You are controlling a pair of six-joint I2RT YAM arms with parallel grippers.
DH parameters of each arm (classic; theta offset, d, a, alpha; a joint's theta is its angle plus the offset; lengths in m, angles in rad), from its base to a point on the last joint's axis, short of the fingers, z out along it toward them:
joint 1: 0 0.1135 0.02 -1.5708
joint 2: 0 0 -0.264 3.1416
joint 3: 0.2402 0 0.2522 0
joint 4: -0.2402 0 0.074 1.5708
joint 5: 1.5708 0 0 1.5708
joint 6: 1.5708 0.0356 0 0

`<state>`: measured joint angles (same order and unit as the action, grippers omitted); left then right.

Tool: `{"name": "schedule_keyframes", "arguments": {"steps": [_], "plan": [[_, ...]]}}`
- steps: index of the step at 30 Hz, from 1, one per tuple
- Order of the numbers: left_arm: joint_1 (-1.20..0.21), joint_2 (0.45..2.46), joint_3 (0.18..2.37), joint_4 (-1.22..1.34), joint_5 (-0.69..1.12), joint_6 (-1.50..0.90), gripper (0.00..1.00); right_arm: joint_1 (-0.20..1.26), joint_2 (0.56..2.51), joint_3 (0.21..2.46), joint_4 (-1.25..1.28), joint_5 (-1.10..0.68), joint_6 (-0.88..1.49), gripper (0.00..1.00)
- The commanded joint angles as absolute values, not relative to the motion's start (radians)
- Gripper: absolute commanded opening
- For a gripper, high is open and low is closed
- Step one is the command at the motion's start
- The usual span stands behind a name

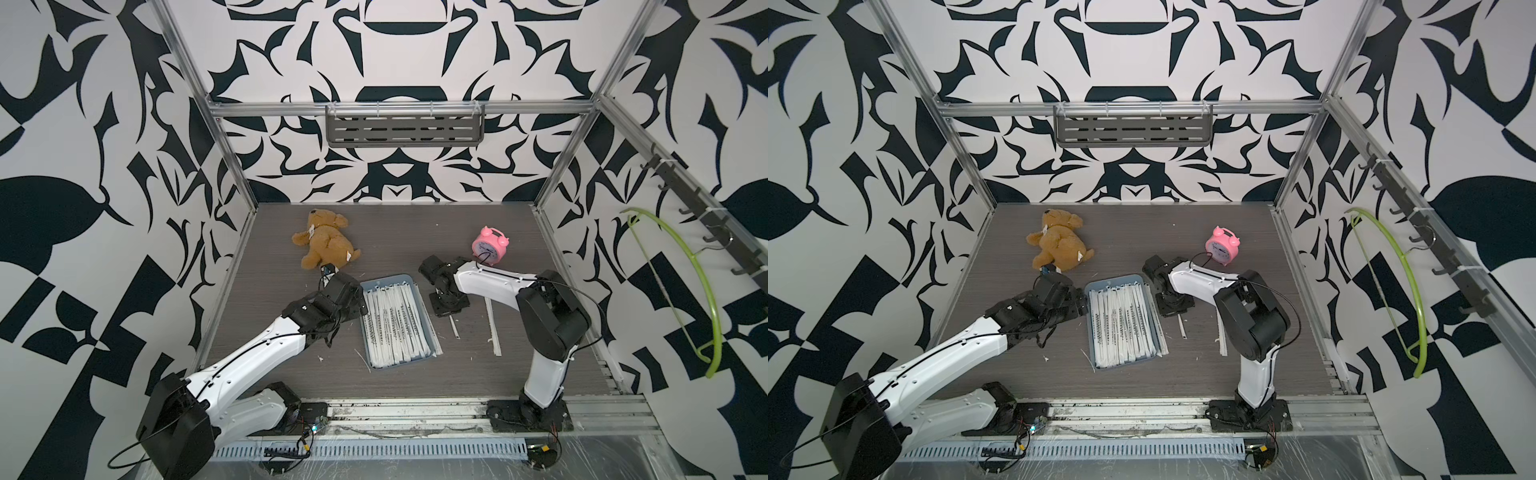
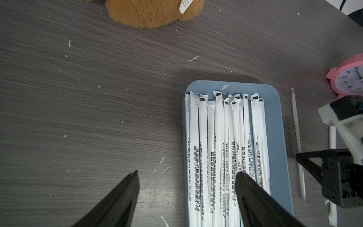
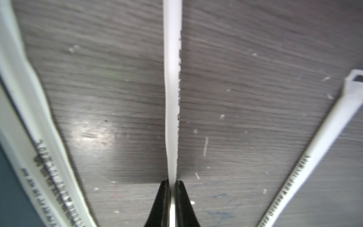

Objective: Put the straws into the storage box
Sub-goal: Pick up the straw from the center of the board.

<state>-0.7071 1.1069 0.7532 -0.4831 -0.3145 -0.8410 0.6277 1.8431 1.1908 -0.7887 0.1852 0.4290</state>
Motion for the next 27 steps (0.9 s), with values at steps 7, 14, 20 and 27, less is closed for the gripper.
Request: {"name": "schedule_keyframes", "arguments": {"steps": [7,14,20,27], "plan": [[-0.709,1.122,0.741,-0.456,-0.303,-0.847,0.84,0.62,1.784,1.107,-0.627,-0.177,0.505,0.1],[-0.709,1.13,0.757,-0.464,-0.301,-0.836,0.84,0.6,1.793,1.076,-0.656,-0.029,0.503,0.17],[-0.71,1.135,0.753,-0.452,-0.294,-0.843,0.84,0.605,1.767,1.094,-0.75,0.153,0.454,0.29],[-0.709,1.136,0.765,-0.463,-0.293,-0.841,0.84,0.611,1.73,1.138,-0.811,0.284,0.43,0.34]]}}
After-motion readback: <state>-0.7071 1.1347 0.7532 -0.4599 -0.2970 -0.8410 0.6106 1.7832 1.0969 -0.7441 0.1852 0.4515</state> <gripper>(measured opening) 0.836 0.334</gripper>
